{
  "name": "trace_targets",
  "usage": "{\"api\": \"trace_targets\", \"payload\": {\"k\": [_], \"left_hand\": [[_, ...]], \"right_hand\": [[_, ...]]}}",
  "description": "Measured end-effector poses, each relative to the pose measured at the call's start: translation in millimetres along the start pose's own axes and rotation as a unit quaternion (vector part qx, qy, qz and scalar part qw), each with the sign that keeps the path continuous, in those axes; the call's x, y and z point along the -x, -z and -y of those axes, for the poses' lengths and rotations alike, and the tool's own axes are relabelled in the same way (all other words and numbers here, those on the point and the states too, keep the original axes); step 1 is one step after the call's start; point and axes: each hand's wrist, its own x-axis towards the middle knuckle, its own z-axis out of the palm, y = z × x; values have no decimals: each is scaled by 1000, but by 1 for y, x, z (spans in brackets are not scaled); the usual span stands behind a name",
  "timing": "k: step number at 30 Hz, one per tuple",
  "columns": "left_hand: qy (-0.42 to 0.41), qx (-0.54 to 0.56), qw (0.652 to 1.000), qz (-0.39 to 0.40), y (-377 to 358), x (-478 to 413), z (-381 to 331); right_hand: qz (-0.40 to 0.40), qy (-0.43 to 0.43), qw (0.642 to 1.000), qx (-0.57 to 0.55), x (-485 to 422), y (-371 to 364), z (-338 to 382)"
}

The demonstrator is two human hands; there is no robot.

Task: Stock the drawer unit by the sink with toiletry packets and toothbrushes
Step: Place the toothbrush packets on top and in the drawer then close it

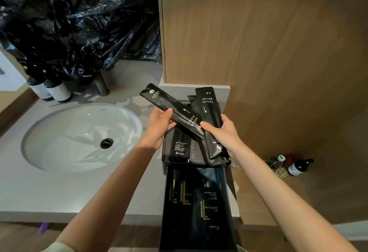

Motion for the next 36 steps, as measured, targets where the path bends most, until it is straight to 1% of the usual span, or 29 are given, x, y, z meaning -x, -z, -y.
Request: {"api": "trace_targets", "payload": {"k": [5,7,10,15,18,22,25,28,29,32,33,36], "left_hand": [[-44,18,999,-12,26,7,-12],[-53,9,998,-18,36,9,-16],[-60,-5,998,-3,48,13,-21],[-56,-6,997,47,58,31,-26],[-51,-38,996,66,62,45,-26],[-54,-102,990,87,71,60,-24],[-59,-139,984,95,79,68,-20],[-63,-154,982,87,82,78,-17],[-66,-150,983,80,82,82,-15],[-69,-132,987,56,84,92,-9],[-68,-126,989,48,84,96,-6],[-68,-104,991,41,82,111,-1]], "right_hand": [[-16,-6,1000,16,-2,-4,-6],[-32,5,997,76,-5,-6,-8],[-52,12,983,175,-8,-8,-14],[-82,23,974,212,-7,-14,-17],[-97,25,969,224,-8,-18,-21],[-122,0,946,300,-8,-25,-19],[-158,-14,933,323,-3,-27,-11],[-167,-3,942,290,12,-23,1],[-161,6,952,262,19,-21,4],[-135,46,981,128,49,-14,17],[-127,54,985,102,60,-10,22],[-102,77,989,73,95,2,31]]}}
